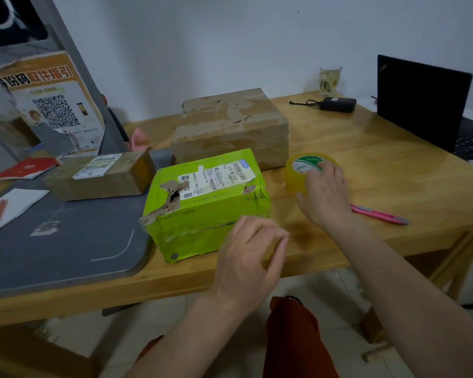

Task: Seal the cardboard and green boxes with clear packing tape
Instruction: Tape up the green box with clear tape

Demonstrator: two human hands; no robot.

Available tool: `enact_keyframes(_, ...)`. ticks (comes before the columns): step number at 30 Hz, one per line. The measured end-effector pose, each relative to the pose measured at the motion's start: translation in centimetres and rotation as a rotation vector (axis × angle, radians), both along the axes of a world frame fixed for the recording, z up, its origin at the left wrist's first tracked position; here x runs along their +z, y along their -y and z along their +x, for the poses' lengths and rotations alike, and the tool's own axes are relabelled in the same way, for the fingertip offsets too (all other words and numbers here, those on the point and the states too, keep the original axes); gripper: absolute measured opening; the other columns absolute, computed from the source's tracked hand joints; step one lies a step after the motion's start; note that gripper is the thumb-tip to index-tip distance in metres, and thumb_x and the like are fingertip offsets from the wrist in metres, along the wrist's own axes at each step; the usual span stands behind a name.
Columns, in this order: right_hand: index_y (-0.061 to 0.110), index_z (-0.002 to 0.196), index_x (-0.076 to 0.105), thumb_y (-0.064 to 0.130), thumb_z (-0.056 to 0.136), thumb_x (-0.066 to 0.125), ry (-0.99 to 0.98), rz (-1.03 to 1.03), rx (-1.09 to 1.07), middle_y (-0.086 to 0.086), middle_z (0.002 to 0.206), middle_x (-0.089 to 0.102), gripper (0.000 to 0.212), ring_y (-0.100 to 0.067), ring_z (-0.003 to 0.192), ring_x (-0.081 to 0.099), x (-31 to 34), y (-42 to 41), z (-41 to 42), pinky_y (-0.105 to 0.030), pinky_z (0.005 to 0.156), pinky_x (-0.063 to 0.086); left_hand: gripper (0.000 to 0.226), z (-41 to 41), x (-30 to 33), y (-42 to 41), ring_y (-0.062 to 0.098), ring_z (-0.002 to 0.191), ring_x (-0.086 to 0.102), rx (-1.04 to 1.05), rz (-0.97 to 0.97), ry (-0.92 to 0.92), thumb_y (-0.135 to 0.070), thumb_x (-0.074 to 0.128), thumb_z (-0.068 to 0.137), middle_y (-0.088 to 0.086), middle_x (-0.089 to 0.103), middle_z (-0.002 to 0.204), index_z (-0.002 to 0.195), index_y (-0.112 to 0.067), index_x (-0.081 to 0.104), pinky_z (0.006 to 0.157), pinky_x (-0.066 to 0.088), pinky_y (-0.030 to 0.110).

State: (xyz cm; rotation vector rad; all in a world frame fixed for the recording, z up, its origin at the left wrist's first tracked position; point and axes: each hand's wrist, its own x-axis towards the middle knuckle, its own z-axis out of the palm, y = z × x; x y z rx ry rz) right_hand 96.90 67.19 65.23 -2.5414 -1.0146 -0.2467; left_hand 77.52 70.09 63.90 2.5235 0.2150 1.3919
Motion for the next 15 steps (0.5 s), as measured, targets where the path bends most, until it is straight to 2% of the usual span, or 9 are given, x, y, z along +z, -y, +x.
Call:
enact_keyframes(4,0.004,0.099,0.067,0.016,0.094,0.053,-0.036,0.056,0.026,-0.019,0.146,0.035,0.02,-0.035,0.135,0.025,-0.1,0.2,0.2,-0.042,0.108,0.027,0.009,0.4,-0.8,0.6,0.018,0.089,0.058,-0.066,-0.076,-0.11,-0.012,0.063,0.089,0.002,0.062,0.093,0.09,-0.008,0.07,0.082,0.042,0.017)
enact_keyframes(7,0.006,0.096,0.068,0.016,0.094,0.053,-0.072,0.106,0.04,-0.018,0.146,0.037,0.018,-0.035,0.136,0.025,-0.1,0.3,0.6,-0.039,0.109,0.026,0.029,1.4,-0.9,1.0,0.016,0.106,0.057,-0.043,-0.199,-0.262,-0.022,0.058,0.089,0.001,0.059,0.112,0.114,-0.011,0.067,0.094,0.037,0.012)
enact_keyframes(10,0.006,0.093,0.068,0.015,0.094,0.055,-0.132,0.188,0.063,-0.018,0.144,0.039,0.016,-0.034,0.136,0.026,-0.2,0.5,1.0,-0.036,0.109,0.025,0.062,3.4,-0.3,1.7,0.015,0.137,0.037,0.016,-0.366,-0.452,-0.025,0.061,0.092,0.002,0.041,0.146,0.148,-0.013,0.038,0.11,0.022,0.015)
enact_keyframes(12,0.006,0.091,0.068,0.015,0.093,0.056,-0.17,0.225,0.067,-0.018,0.143,0.04,0.015,-0.033,0.136,0.027,-0.2,0.7,1.2,-0.034,0.109,0.025,0.077,5.3,0.0,1.6,0.014,0.146,0.019,0.048,-0.452,-0.505,-0.025,0.062,0.093,0.002,0.024,0.158,0.155,-0.013,0.018,0.115,0.013,0.017)
enact_keyframes(15,0.008,0.091,0.068,0.016,0.093,0.058,-0.224,0.245,0.062,-0.015,0.143,0.042,0.013,-0.031,0.134,0.03,0.0,0.9,1.6,-0.031,0.108,0.025,0.085,8.6,0.6,1.0,0.016,0.15,0.01,0.122,-0.516,-0.569,-0.023,0.062,0.093,0.005,0.012,0.163,0.156,-0.01,0.006,0.118,0.009,0.022)
